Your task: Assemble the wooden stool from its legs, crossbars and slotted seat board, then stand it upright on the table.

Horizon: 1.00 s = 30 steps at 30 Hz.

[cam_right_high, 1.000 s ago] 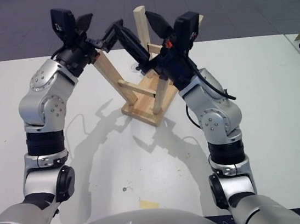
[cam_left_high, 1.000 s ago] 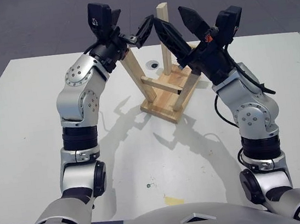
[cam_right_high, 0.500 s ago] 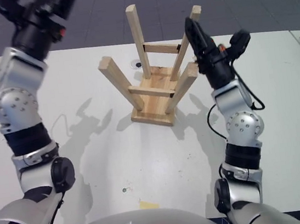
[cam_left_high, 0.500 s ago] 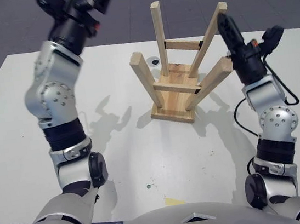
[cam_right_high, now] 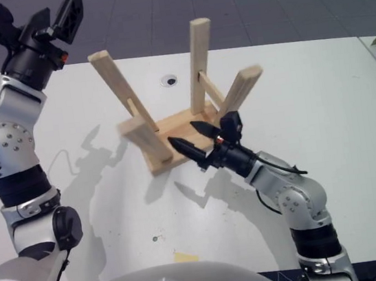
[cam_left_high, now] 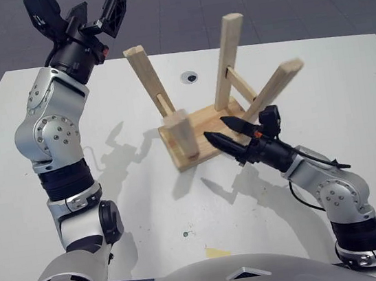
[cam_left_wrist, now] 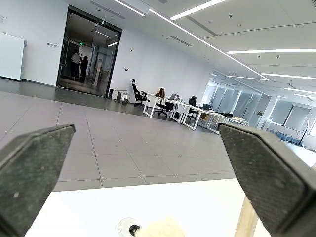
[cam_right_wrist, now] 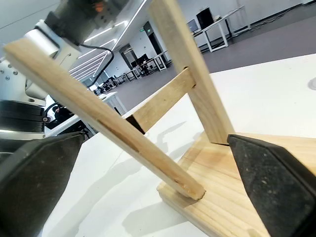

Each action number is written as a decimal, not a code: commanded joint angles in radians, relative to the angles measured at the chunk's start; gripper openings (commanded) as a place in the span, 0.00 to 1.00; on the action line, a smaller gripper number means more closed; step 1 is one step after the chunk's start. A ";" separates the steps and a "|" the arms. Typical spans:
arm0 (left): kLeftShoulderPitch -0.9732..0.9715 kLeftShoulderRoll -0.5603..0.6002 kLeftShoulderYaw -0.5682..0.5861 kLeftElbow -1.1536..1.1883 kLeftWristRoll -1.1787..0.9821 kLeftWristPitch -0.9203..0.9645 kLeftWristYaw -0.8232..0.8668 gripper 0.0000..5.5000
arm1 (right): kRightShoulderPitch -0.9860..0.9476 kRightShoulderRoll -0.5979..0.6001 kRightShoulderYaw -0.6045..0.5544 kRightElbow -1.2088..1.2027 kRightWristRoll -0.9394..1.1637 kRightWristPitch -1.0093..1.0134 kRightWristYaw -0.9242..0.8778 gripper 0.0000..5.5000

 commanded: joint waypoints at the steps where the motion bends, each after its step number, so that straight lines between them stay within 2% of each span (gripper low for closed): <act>1: -0.002 0.014 -0.002 0.001 0.007 0.000 -0.001 0.98 | 0.076 -0.069 -0.024 0.009 0.049 0.059 0.104 0.98; 6: 0.038 0.075 0.012 0.027 0.053 -0.023 -0.019 0.98 | 0.156 -0.165 -0.054 0.052 0.024 0.069 0.230 0.98; 10: 0.200 0.242 -0.024 0.000 0.242 -0.126 -0.076 0.98 | 0.148 -0.215 -0.124 0.147 -0.046 0.004 0.278 0.98; 13: 0.376 0.384 -0.014 0.013 0.273 -0.191 -0.282 0.98 | 0.146 -0.293 -0.201 0.212 -0.071 -0.021 0.353 0.98; 17: 0.469 0.494 -0.046 0.159 0.365 -0.346 -0.436 0.98 | 0.128 -0.422 -0.219 0.308 -0.185 -0.091 0.472 0.98; 20: 0.535 0.551 -0.114 0.094 0.270 -0.264 -0.684 0.98 | 0.027 -0.454 -0.224 0.415 -0.255 -0.151 0.505 0.98; 22: 0.581 0.602 -0.195 0.019 0.236 -0.235 -0.849 0.98 | -0.088 -0.454 -0.179 0.501 -0.291 -0.163 0.555 0.98; 25: 0.534 0.605 -0.273 0.006 0.225 -0.214 -0.959 0.98 | -0.209 -0.441 -0.122 0.596 -0.331 -0.166 0.628 0.98; 30: 0.379 0.505 -0.366 0.090 0.251 -0.211 -0.960 0.98 | -0.340 -0.387 -0.021 0.707 -0.396 -0.189 0.727 0.98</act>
